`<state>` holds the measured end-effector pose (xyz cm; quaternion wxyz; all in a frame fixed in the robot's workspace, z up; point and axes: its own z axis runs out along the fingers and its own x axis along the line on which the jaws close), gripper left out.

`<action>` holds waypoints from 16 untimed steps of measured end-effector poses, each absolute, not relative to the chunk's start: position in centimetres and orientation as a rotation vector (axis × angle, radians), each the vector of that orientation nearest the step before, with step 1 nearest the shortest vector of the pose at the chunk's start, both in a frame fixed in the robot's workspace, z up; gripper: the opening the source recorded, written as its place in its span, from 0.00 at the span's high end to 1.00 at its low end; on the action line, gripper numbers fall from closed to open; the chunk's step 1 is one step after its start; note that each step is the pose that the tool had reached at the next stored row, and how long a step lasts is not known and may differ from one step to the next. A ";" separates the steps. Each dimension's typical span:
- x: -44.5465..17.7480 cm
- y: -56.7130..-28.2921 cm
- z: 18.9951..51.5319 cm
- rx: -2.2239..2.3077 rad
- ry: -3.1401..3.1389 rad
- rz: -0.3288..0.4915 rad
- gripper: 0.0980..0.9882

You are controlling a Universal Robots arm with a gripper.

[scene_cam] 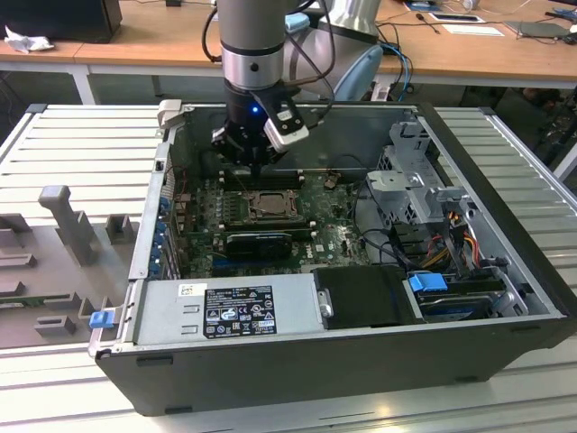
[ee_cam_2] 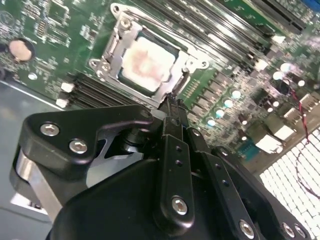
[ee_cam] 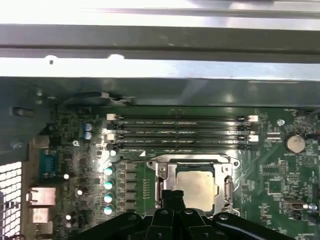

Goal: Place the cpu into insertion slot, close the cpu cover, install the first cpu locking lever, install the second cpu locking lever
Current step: 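Install the first cpu locking lever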

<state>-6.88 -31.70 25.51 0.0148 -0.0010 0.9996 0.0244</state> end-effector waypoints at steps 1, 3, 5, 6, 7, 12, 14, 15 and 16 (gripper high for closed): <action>-7.0 -31.7 25.5 -0.003 3.113 0.078 0.99; -7.1 -31.7 25.5 -0.003 3.117 0.080 0.99; -7.8 -31.7 25.5 -0.003 3.118 0.081 0.99; -8.3 -31.7 25.5 -0.003 3.118 0.082 0.99; -8.5 -31.7 25.5 -0.003 3.118 0.082 0.99; -9.9 -31.5 25.5 -0.003 3.118 0.083 0.99; -10.3 -31.4 25.5 -0.003 3.118 0.083 0.99; -10.4 -31.4 25.5 -0.003 3.118 0.083 0.99; -10.6 -31.3 25.5 -0.003 3.118 0.083 0.99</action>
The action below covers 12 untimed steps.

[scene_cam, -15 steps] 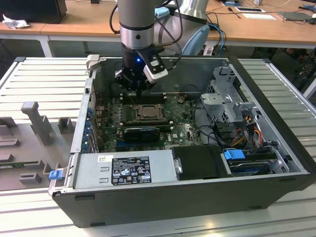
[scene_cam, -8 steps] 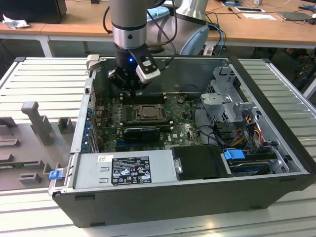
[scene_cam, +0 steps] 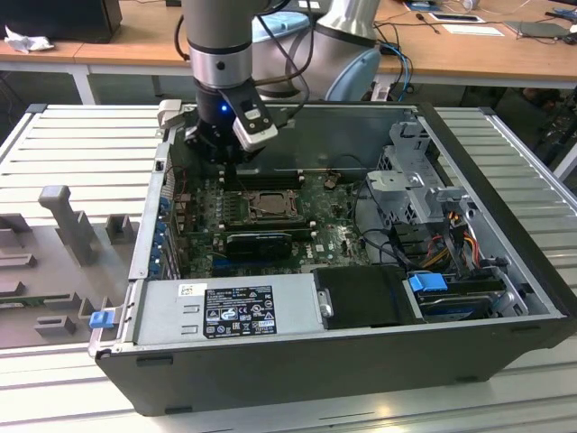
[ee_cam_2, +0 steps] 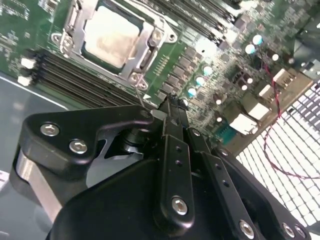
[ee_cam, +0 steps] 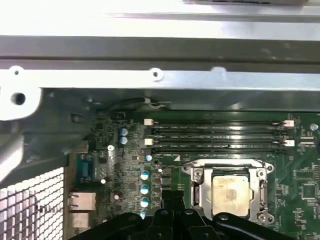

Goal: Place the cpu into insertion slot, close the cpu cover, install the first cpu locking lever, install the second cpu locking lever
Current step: 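Install the first cpu locking lever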

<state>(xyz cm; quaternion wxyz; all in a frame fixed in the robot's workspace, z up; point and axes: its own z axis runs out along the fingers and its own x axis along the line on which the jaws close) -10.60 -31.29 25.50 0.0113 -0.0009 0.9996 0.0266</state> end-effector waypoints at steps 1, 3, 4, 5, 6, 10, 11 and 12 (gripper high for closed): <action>-10.8 -31.2 25.5 -0.003 3.118 0.083 0.99; -11.3 -31.0 25.5 -0.003 3.118 0.083 0.99; -11.4 -31.0 25.5 -0.003 3.118 0.083 0.99; -11.6 -30.9 25.5 -0.003 3.118 0.083 0.99; -11.7 -30.8 25.5 -0.003 3.118 0.083 0.99; -12.1 -30.3 25.5 -0.003 3.118 0.083 0.99; -12.1 -30.1 25.5 -0.003 3.118 0.083 0.99; -12.1 -29.9 25.4 -0.003 3.118 0.083 0.99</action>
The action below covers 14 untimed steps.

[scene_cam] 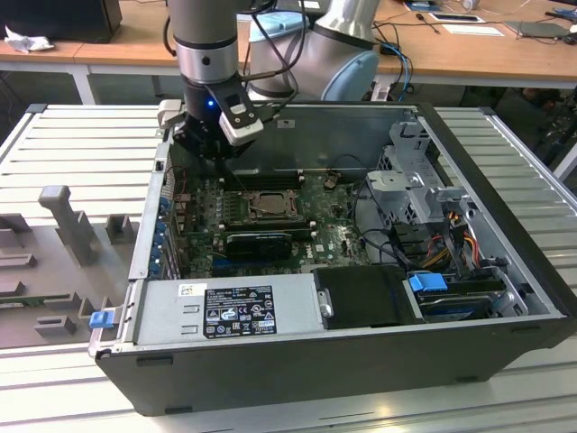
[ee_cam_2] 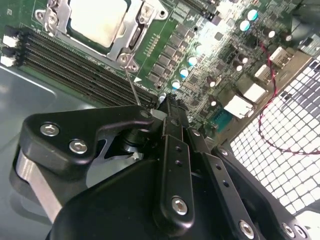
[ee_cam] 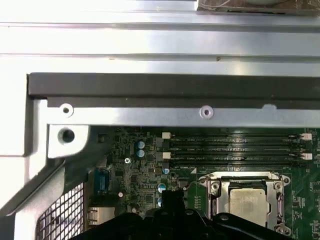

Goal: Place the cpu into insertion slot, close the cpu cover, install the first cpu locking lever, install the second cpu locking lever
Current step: 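Install the first cpu locking lever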

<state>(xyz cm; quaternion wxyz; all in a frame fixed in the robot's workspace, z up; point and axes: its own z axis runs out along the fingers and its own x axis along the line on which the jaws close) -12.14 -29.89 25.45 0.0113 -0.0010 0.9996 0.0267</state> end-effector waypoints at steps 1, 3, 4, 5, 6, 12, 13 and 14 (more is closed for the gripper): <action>-12.1 -29.8 25.4 -0.003 3.118 0.083 0.99; -12.1 -29.4 25.4 -0.003 3.118 0.083 0.99; -12.1 -29.3 25.4 -0.003 3.118 0.083 0.99; -12.1 -29.2 25.4 -0.003 3.118 0.083 0.99; -11.8 -29.1 25.4 -0.003 3.119 0.083 0.99; -9.2 -29.0 25.4 -0.003 3.123 0.082 0.99; -8.9 -29.0 25.4 -0.003 3.124 0.082 0.99; -8.5 -29.0 25.4 -0.003 3.125 0.082 0.99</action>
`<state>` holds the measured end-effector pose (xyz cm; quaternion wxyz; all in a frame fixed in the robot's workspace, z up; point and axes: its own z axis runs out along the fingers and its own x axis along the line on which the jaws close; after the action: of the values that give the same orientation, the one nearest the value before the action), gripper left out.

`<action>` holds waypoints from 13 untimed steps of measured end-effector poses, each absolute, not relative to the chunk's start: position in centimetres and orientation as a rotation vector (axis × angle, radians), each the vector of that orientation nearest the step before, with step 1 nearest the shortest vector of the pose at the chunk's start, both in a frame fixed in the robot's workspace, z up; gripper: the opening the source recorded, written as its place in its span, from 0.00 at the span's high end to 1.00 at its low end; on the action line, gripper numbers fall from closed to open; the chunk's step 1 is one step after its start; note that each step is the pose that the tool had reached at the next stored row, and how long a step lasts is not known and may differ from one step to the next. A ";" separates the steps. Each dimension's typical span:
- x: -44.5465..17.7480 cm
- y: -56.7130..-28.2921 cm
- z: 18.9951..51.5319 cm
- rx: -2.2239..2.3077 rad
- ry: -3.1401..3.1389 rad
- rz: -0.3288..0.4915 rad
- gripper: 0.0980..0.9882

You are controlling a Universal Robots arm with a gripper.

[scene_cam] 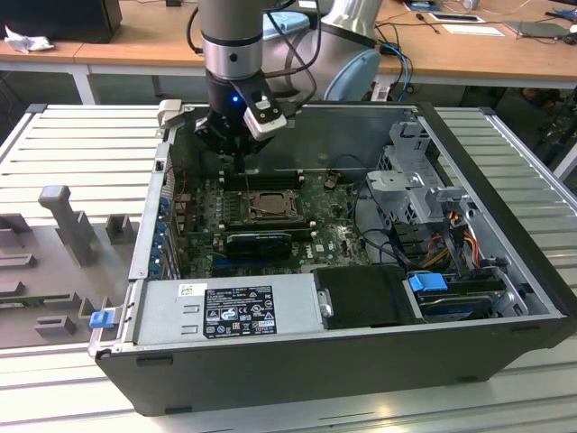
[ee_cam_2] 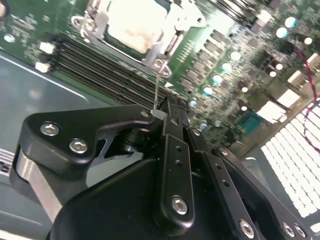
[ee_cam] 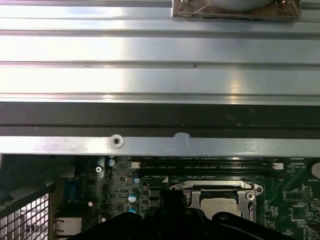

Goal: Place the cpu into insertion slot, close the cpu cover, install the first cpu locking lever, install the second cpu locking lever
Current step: 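Install the first cpu locking lever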

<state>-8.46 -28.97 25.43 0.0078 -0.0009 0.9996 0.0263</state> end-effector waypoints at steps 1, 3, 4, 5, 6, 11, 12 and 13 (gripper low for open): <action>-8.0 -28.9 25.4 -0.003 3.126 0.082 0.99; -7.2 -28.9 25.4 -0.003 3.128 0.082 0.99; -6.6 -28.9 25.4 -0.002 3.129 0.082 0.99; -5.9 -28.9 25.4 -0.002 3.132 0.082 0.99; -5.5 -28.9 25.4 -0.002 3.133 0.082 0.99; -5.0 -28.9 25.3 -0.002 3.130 0.180 0.99; -5.0 -28.9 25.1 -0.002 3.130 0.185 0.99; -5.0 -28.9 24.9 -0.002 3.130 0.185 0.99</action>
<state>-5.01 -28.93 24.93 0.0032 -0.0008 0.9983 0.0590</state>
